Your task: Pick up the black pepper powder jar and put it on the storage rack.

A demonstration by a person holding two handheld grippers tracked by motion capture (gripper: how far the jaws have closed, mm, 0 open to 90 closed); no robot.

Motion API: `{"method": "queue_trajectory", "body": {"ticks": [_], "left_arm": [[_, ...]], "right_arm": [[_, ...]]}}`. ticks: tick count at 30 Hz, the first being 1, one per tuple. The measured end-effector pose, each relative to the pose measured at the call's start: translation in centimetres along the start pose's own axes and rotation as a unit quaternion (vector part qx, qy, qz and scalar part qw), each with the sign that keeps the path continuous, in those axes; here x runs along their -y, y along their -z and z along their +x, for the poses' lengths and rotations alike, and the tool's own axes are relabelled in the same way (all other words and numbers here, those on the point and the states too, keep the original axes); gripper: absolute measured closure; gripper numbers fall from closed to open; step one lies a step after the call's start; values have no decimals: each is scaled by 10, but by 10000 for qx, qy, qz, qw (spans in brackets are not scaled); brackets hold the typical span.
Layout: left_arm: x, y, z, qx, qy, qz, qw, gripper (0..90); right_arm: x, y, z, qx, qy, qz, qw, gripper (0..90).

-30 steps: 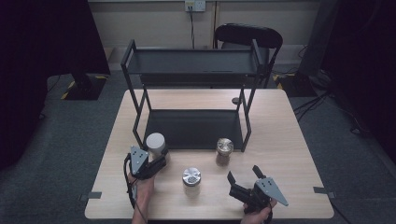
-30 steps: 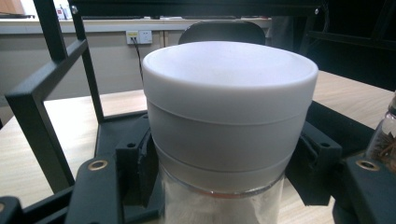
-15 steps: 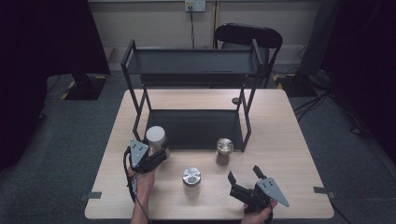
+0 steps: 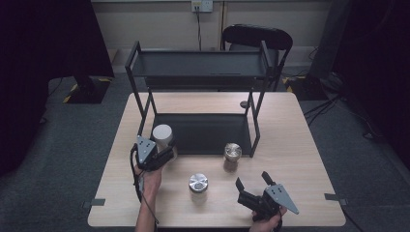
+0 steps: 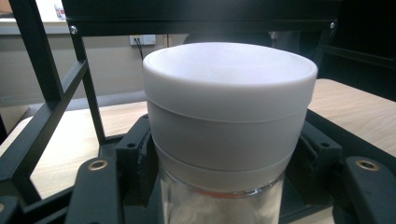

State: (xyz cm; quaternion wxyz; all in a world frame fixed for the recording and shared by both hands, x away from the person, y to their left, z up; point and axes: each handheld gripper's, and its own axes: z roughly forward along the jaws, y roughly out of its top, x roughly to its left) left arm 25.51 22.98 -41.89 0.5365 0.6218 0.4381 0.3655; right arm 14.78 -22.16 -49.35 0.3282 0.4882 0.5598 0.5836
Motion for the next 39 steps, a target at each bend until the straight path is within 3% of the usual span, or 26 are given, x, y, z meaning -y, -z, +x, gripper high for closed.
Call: {"method": "queue_trajectory", "body": {"ticks": [21,39], "left_arm": [[-18,-22,3,-64,81,212,9997,353],[-26,-35,8,-36,4,338,9994,353]], "right_arm": [[1,0,0,-15,28,-21,10000,0],[1,0,0,-26,62,-18,10000,0]]}}
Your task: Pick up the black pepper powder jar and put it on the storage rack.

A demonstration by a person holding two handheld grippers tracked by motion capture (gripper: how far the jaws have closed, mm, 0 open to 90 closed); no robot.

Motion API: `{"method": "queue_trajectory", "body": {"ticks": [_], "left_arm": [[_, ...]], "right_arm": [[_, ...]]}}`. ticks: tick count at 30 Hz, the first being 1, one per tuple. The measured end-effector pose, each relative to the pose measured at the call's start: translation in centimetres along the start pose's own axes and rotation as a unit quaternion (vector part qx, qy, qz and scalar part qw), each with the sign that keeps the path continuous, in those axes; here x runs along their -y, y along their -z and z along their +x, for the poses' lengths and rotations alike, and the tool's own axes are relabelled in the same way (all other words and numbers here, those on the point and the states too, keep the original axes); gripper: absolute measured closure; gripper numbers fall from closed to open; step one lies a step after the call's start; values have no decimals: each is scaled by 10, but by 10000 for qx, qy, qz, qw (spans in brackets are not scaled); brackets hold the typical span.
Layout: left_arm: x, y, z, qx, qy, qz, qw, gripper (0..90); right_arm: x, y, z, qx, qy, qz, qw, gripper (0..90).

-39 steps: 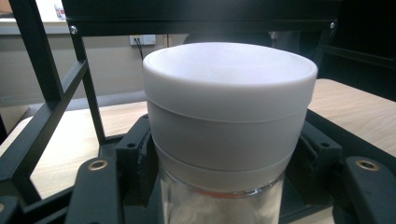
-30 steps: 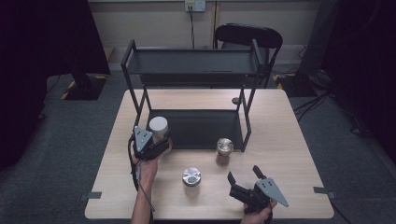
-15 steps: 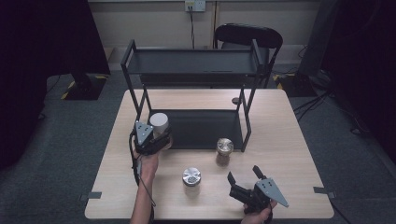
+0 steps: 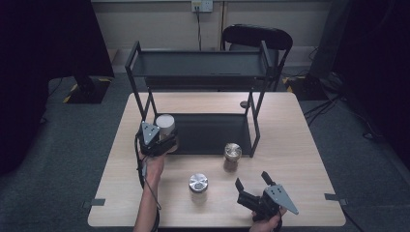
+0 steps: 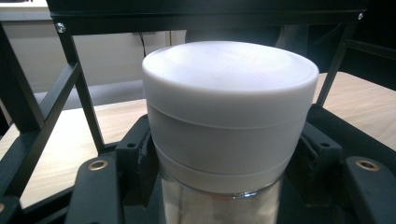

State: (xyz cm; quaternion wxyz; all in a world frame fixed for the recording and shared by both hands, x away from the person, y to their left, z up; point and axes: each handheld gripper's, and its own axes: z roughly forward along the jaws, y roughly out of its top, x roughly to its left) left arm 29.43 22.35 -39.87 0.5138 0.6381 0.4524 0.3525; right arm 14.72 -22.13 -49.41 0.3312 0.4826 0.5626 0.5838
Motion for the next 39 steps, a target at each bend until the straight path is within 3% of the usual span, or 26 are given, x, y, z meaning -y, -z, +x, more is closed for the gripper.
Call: {"method": "queue_trajectory", "body": {"ticks": [17,20,39], "left_arm": [[-1,-13,2,-30,-6,67,10000,352],[0,-18,2,10,-115,125,9999,353],[7,-25,5,-64,61,360,9993,352]], "right_arm": [[0,0,0,-6,22,10,10000,0],[-1,0,1,-1,36,17,10000,0],[-1,-1,1,0,31,38,10000,0]]}}
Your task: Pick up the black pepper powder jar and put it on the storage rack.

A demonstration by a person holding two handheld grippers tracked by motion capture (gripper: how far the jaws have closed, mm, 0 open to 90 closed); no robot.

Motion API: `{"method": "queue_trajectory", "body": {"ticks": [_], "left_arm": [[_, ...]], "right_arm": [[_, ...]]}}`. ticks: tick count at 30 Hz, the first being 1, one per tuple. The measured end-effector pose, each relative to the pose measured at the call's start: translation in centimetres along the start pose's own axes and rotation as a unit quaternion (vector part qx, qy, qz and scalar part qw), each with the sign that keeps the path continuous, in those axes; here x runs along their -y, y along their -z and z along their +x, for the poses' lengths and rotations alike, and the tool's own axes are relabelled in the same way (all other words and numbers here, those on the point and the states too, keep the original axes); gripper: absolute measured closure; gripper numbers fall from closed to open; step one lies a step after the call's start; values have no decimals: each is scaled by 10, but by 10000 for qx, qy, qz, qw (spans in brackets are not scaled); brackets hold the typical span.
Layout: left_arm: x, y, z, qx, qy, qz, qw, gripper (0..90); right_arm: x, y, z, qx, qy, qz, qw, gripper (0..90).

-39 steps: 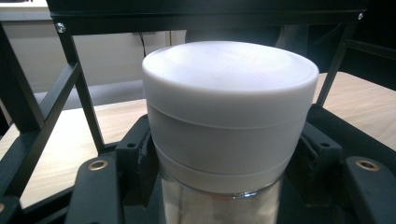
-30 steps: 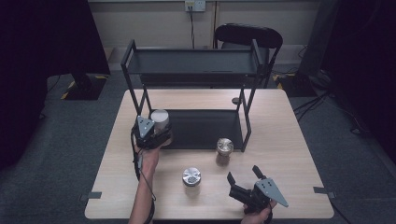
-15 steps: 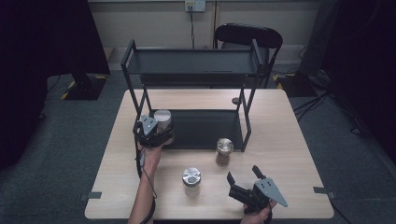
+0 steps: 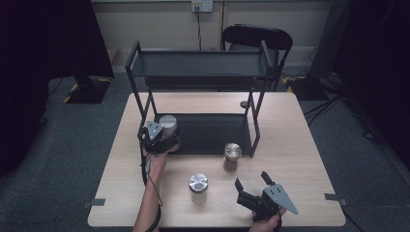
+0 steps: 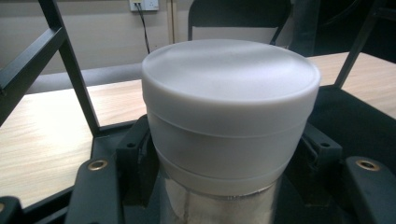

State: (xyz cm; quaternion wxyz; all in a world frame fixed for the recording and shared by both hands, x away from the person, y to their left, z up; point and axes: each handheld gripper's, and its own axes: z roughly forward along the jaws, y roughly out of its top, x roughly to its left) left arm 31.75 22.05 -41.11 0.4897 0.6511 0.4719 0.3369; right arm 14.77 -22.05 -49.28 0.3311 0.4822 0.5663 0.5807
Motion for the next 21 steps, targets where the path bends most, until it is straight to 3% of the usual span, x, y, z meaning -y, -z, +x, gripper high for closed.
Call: {"method": "queue_trajectory", "body": {"ticks": [17,21], "left_arm": [[5,-3,-2,-13,-33,36,10000,351],[7,-3,0,-8,43,12,10000,351]], "right_arm": [[-1,0,0,4,5,27,10000,0],[-1,0,1,17,7,25,10000,0]]}}
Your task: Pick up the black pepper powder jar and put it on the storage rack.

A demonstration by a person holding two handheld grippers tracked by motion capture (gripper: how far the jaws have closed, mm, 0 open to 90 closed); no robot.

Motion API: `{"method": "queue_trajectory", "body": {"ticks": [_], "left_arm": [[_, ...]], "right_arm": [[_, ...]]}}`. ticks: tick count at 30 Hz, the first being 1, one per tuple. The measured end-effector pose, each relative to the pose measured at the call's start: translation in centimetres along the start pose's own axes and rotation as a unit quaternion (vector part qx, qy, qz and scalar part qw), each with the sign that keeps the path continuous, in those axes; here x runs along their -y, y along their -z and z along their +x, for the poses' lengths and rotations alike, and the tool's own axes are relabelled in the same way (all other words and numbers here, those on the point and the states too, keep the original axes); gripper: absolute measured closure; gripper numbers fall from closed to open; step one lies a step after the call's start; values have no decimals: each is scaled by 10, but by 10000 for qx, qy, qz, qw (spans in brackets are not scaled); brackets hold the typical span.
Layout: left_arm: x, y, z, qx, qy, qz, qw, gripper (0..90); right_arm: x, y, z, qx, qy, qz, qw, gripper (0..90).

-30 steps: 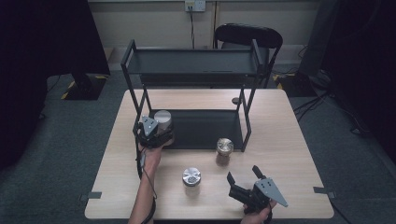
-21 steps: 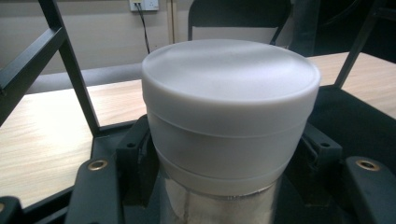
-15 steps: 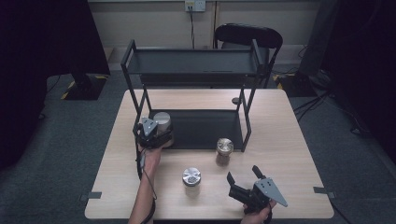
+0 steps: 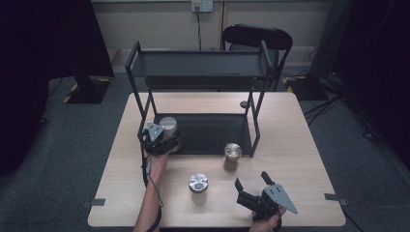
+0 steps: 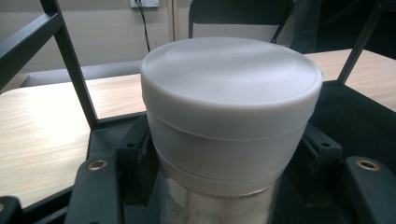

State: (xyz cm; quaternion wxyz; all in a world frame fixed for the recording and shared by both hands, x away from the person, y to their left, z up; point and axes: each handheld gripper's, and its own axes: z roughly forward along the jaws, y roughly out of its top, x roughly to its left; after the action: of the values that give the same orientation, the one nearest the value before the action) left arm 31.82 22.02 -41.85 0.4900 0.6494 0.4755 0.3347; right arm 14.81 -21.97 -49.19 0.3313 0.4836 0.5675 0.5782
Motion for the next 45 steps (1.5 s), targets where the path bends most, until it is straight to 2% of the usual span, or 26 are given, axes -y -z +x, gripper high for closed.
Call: {"method": "queue_trajectory", "body": {"ticks": [15,26,36,45], "left_arm": [[6,1,-1,-30,43,-90,9999,349],[4,1,0,-17,31,-46,10000,348],[3,1,3,46,100,-41,9999,340],[2,2,-3,-126,158,-112,9997,188]], "right_arm": [[1,0,-1,-9,-11,-25,10000,0],[1,1,-1,-13,-12,-39,10000,0],[2,1,-1,-18,-32,-44,10000,0],[1,1,-1,-14,-26,-36,10000,0]]}}
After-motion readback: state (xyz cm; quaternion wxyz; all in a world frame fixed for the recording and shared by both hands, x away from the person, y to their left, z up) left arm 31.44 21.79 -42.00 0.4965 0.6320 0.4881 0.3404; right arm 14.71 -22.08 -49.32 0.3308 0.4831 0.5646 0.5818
